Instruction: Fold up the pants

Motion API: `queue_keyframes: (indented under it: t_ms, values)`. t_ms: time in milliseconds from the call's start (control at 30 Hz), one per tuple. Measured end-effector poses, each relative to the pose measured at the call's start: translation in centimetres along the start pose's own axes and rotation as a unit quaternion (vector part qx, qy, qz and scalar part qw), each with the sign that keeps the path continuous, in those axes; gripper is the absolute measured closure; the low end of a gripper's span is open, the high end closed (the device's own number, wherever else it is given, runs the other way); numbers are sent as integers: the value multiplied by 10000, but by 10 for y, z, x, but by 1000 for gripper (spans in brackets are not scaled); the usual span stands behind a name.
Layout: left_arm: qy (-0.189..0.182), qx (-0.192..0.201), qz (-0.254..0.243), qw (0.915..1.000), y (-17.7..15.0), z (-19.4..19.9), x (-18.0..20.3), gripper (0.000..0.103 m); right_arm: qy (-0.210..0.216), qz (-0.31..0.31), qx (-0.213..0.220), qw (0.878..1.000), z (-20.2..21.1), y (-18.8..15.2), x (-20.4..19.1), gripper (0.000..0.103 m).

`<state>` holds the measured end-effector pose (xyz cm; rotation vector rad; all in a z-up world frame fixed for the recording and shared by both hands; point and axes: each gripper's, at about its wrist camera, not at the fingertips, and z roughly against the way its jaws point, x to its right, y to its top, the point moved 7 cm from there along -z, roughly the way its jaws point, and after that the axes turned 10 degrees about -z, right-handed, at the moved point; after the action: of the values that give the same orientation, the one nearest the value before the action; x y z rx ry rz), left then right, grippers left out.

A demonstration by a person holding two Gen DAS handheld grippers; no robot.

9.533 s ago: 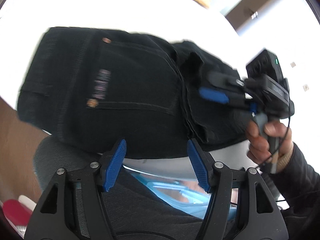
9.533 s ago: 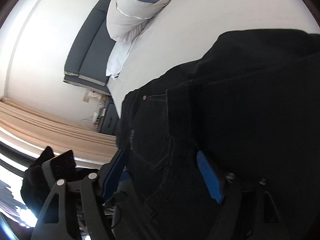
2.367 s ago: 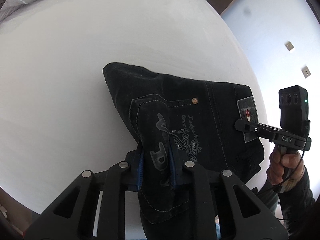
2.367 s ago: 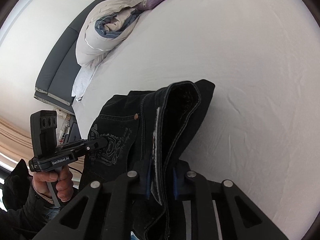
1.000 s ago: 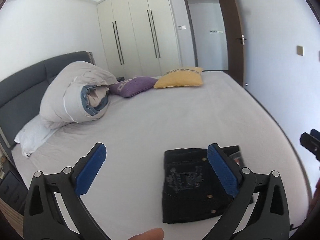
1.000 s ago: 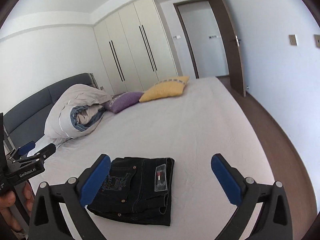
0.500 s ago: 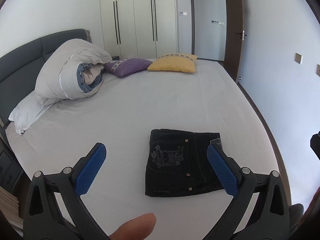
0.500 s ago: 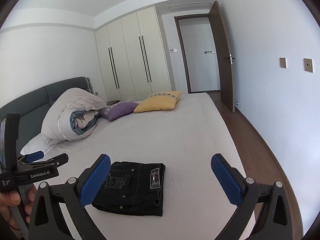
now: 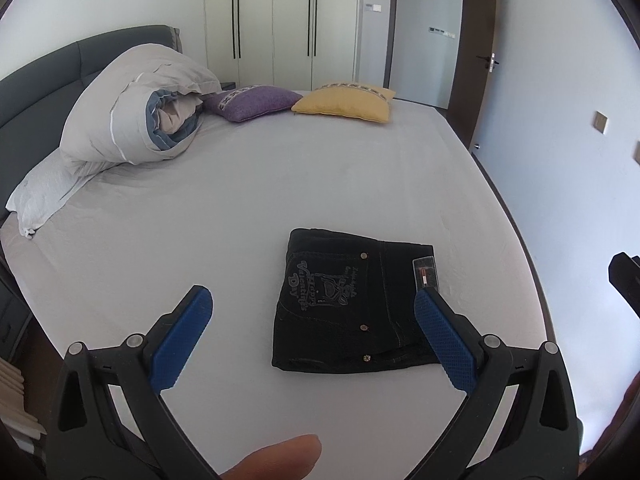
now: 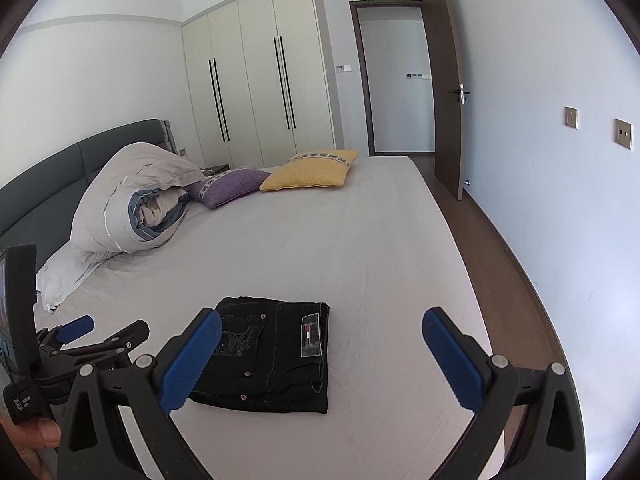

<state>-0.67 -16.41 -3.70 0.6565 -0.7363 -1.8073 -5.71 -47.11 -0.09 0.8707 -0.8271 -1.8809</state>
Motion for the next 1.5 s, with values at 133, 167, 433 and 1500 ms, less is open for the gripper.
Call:
queue_keyframes:
  t_ms: [133,167,433,1500]
  values:
    - [-54,-58,11,10000,-2,-2,2,0,-27,72,-78,9999,1,-4,-4,0]
    - [-59,-79,18,9999,-2,-2,2,0,-37,96,-97,9999,1,-5,-5,0]
    - [-73,-80,31,9999,-4,-4,2,0,-38,130,-284,9995,-5,-12,-7,0]
    - [-196,-158,65,9997,-12,-12,6,0,-124,167,-497,9985,-11,-23,-6,0]
